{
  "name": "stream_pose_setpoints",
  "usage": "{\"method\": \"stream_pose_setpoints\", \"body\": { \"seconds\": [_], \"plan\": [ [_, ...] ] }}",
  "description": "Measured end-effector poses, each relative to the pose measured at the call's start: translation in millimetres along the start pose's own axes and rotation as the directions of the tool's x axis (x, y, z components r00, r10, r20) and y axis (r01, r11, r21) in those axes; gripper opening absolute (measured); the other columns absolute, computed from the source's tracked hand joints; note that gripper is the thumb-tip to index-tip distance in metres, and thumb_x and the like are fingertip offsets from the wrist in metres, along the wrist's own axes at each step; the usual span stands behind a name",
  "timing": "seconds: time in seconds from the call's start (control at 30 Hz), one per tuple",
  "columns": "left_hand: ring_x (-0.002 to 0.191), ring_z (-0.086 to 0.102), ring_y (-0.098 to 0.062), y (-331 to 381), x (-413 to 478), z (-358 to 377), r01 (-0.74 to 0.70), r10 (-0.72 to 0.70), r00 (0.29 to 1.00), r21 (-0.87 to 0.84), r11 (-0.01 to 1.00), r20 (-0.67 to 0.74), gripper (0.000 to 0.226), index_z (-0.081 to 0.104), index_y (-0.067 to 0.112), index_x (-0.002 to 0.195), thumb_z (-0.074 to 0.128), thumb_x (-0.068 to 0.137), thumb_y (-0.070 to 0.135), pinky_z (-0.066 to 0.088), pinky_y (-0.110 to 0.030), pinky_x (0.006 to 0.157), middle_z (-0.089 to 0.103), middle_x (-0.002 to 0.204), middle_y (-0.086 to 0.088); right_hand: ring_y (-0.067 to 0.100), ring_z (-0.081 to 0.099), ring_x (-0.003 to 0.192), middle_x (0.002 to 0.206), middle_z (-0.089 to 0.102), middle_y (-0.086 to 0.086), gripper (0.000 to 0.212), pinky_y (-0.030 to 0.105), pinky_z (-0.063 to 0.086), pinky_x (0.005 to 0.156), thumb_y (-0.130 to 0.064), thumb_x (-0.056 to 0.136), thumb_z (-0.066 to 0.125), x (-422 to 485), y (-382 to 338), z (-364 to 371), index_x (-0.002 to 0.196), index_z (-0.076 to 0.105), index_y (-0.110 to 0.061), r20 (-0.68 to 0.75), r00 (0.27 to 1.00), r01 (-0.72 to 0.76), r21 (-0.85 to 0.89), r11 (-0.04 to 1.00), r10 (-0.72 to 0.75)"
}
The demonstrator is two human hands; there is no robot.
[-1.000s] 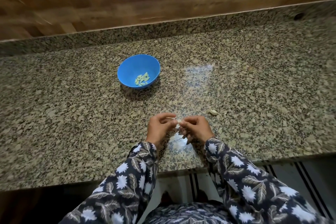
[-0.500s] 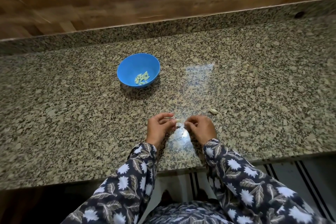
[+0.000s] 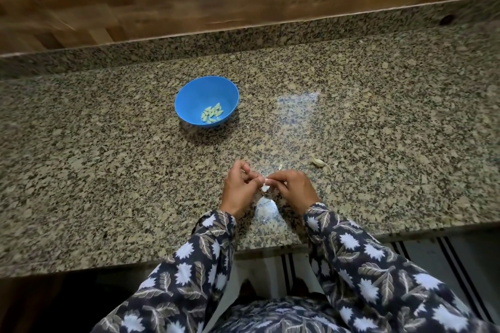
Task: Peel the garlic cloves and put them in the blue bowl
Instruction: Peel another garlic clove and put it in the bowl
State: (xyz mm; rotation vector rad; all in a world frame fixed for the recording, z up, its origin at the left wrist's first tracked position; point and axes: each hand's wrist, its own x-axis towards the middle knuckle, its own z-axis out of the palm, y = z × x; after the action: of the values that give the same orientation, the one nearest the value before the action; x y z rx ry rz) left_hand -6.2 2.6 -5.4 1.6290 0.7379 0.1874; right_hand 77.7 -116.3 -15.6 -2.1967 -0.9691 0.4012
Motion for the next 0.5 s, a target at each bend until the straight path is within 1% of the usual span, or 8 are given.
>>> {"method": "stream_pose_setpoints", "body": {
  "seconds": [0.07,0.13,0.2,0.23,0.3,0.37,0.43,0.5],
  "plan": [
    [0.076,0.063,-0.023,3,2,-2,0.141,-0.137,0.990,-0.114,0.983,0.037,0.025,0.041,0.013,0.091,0.061,0.084,-0.001,0.054,-0.035,0.072,0.064,0.090,-0.013,0.013,0.060,0.066,0.082,0.071,0.009,0.021,0.020,0.048,0.064,-0.019,0.086,0.060,-3,2,3,0.100,0.070,-0.007,-0.055,0.994,0.087,-0.060,0.994,-0.090],
    [0.071,0.061,-0.021,5,1,-5,0.295,-0.278,0.955,-0.247,0.923,0.101,0.022,0.045,0.005,0.100,0.059,0.085,-0.005,0.052,-0.033,0.070,0.062,0.093,-0.018,0.016,0.064,0.057,0.071,0.070,0.008,0.026,0.023,0.054,0.054,-0.025,0.085,0.054,-4,1,4,0.089,0.072,-0.008,-0.095,0.983,0.148,-0.119,0.982,-0.159],
    [0.068,0.060,-0.020,6,-1,-7,0.375,-0.341,0.927,-0.359,0.855,0.156,0.026,0.046,-0.004,0.109,0.055,0.085,-0.009,0.053,-0.033,0.070,0.061,0.091,-0.020,0.015,0.063,0.051,0.065,0.069,0.004,0.032,0.023,0.054,0.047,-0.029,0.084,0.047,-5,3,6,0.083,0.072,-0.009,-0.110,0.970,0.200,-0.139,0.970,-0.216],
    [0.068,0.060,-0.021,5,-2,-7,0.369,-0.336,0.930,-0.386,0.846,0.152,0.027,0.047,-0.005,0.111,0.055,0.086,-0.009,0.053,-0.033,0.070,0.061,0.090,-0.020,0.015,0.063,0.054,0.067,0.069,0.004,0.031,0.023,0.054,0.049,-0.029,0.085,0.048,-5,2,5,0.085,0.072,-0.009,-0.094,0.976,0.184,-0.107,0.977,-0.195],
    [0.071,0.064,-0.022,5,-4,-5,0.256,-0.249,0.966,-0.358,0.898,0.066,0.026,0.047,0.000,0.107,0.058,0.084,-0.006,0.056,-0.030,0.068,0.064,0.091,-0.018,0.015,0.064,0.064,0.079,0.069,0.001,0.022,0.022,0.055,0.061,-0.022,0.085,0.057,-3,-2,2,0.097,0.070,-0.008,-0.085,0.996,0.014,0.075,0.997,-0.008],
    [0.077,0.069,-0.024,5,-6,-2,0.079,-0.083,0.996,-0.165,0.983,-0.019,0.023,0.049,0.006,0.096,0.065,0.082,0.000,0.058,-0.030,0.067,0.067,0.092,-0.017,0.012,0.064,0.068,0.083,0.069,-0.001,0.018,0.019,0.054,0.066,-0.015,0.082,0.065,-1,0,1,0.098,0.069,-0.008,-0.032,0.975,-0.199,0.304,0.932,0.218],
    [0.080,0.070,-0.021,4,-7,0,-0.055,0.055,0.998,0.014,0.998,-0.032,0.023,0.050,0.015,0.091,0.069,0.080,0.006,0.059,-0.031,0.066,0.068,0.091,-0.012,0.014,0.064,0.063,0.082,0.070,0.003,0.010,0.023,0.055,0.062,-0.011,0.078,0.069,2,-2,-4,0.089,0.070,-0.010,0.002,0.960,-0.253,0.420,0.871,0.279],
    [0.081,0.069,-0.013,4,-6,0,-0.137,0.142,0.989,0.106,0.985,-0.034,0.024,0.054,0.018,0.096,0.070,0.080,0.010,0.058,-0.027,0.067,0.069,0.091,-0.004,0.011,0.062,0.054,0.075,0.069,0.001,0.007,0.022,0.055,0.054,-0.010,0.077,0.069,4,-6,-9,0.080,0.068,-0.017,0.046,0.961,-0.260,0.480,0.838,0.272]
  ]
}}
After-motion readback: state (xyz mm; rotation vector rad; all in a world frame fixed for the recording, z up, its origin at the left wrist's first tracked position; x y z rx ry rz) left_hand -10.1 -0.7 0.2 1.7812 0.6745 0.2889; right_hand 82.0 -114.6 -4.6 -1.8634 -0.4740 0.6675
